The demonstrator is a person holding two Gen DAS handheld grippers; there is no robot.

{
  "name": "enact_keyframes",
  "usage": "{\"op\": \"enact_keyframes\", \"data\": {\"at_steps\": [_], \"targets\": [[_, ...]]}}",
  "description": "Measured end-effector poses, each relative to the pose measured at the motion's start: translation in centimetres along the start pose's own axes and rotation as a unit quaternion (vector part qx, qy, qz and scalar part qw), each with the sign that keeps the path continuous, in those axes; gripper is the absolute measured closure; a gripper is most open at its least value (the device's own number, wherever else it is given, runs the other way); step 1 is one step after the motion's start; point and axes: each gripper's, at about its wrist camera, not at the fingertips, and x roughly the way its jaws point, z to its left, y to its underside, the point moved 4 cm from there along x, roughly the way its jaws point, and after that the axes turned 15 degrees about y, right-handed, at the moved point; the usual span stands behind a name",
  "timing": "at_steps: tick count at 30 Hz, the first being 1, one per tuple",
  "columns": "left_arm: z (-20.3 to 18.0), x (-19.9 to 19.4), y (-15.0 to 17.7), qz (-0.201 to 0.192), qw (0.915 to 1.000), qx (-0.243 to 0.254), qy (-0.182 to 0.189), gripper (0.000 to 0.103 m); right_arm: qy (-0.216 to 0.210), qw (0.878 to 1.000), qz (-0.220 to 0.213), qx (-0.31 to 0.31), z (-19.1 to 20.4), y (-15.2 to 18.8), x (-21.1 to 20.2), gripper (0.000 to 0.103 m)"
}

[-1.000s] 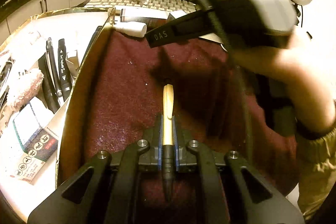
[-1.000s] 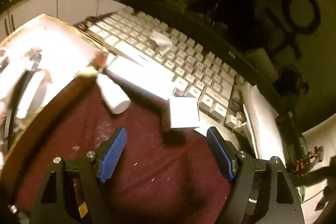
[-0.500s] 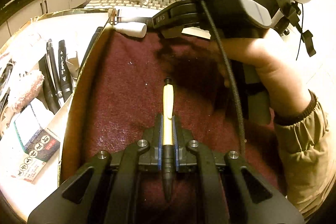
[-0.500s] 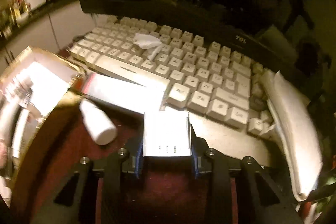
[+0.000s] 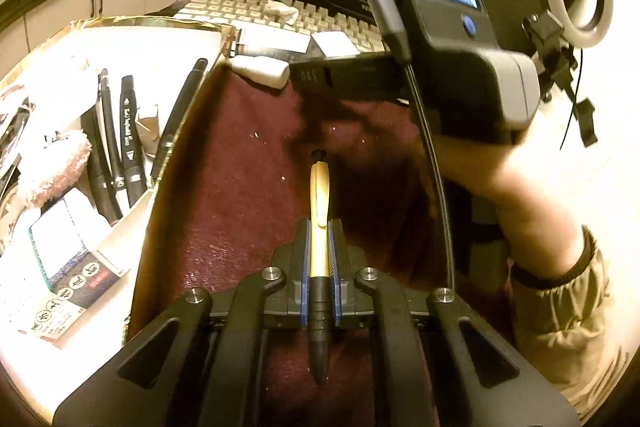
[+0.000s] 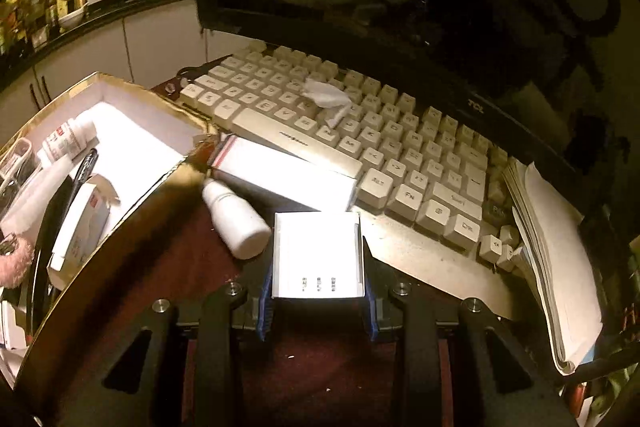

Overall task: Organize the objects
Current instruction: 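Grasp the small white cube box with the right gripper while the left gripper holds the pen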

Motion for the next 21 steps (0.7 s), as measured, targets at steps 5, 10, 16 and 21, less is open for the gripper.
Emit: {"op": "enact_keyframes", "data": {"at_steps": [5,10,16,21], "targets": [[0.0,-0.6,-0.2,-0.009,0.9997,-0.009,0.02,0.096,0.011,1.0,-0.02,-0.014,0.4,-0.1,-0.6,0.069],[-0.5,-1.0,-0.3,-0.014,0.9994,-0.001,0.032,0.096,0.026,0.998,-0.046,-0.025,1.0,-0.6,-1.2,0.069],[-0.5,-1.5,-0.8,-0.026,0.9986,-0.003,0.046,0.096,0.032,0.998,-0.057,-0.02,0.8,-0.7,-1.6,0.069],[-0.9,-2.2,-0.9,-0.035,0.9981,-0.004,0.051,0.096,0.035,0.997,-0.061,-0.016,0.7,-0.9,-1.6,0.069]]}}
